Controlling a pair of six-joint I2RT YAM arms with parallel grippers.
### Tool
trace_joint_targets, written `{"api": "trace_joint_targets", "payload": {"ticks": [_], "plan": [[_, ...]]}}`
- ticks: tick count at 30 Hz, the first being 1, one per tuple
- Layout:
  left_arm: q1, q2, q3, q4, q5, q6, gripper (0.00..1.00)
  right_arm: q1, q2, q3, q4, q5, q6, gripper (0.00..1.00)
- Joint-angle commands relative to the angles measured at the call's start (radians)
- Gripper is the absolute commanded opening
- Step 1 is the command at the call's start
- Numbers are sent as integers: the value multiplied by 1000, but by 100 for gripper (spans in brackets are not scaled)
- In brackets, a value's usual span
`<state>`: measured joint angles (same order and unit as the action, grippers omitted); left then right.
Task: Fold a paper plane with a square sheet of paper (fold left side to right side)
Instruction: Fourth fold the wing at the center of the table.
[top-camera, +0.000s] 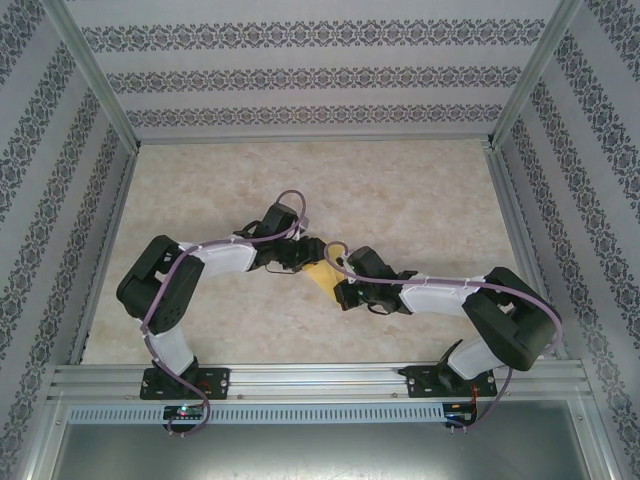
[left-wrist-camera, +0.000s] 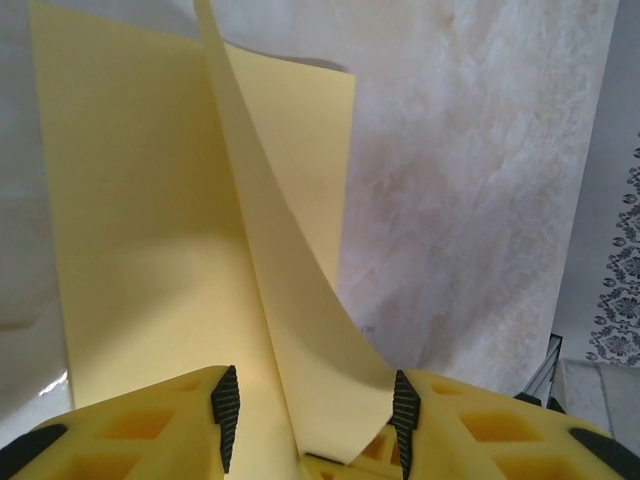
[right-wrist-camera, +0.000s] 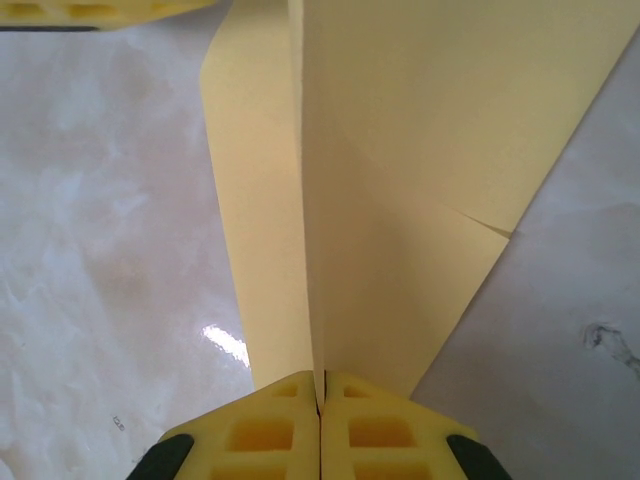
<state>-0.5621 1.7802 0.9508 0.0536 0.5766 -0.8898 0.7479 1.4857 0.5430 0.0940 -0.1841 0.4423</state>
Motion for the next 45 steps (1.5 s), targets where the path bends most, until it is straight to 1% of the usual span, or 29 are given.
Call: {"api": "trace_joint_targets", "payload": {"ticks": [1, 6, 11, 16, 19, 23, 26, 31, 33, 36, 39, 42, 45], "plan": [[-16, 30, 29, 17, 19, 13, 47, -9, -5, -20, 19, -24, 12, 5], [-19, 60, 43, 20, 24, 11, 47, -14, -3, -23, 19, -29, 13, 6], [-21, 97, 59, 34, 37, 0, 47, -18, 0, -21, 25, -40, 18, 9], [-21, 116, 65, -17, -7, 2, 47, -24, 10, -14, 33, -61, 22, 10], [-21, 123, 59, -19, -16, -4, 47, -28, 22, -10, 34, -74, 25, 11], [-21, 135, 58, -20, -15, -7, 47, -36, 7, -12, 33, -81, 28, 15], [-21, 137, 55, -20, -17, -6, 47, -49, -29, -15, 30, -98, 35, 21], [-21, 138, 51, -24, -21, -5, 47, -93, -97, -17, 13, -162, 42, 33], [-21, 137, 50, -24, -20, -5, 46, -124, -113, -17, 10, -202, 49, 36], [-21, 134, 48, -21, -19, -5, 46, -178, -115, -7, 21, -266, 73, 37], [-20, 130, 46, -20, -19, -5, 46, -213, -85, 22, 29, -313, 105, 37], [-21, 126, 45, -20, -18, -5, 46, -225, -31, 65, 19, -328, 129, 37], [-21, 124, 44, -20, -19, -5, 46, -225, 20, 91, 47, -348, 145, 36]]}}
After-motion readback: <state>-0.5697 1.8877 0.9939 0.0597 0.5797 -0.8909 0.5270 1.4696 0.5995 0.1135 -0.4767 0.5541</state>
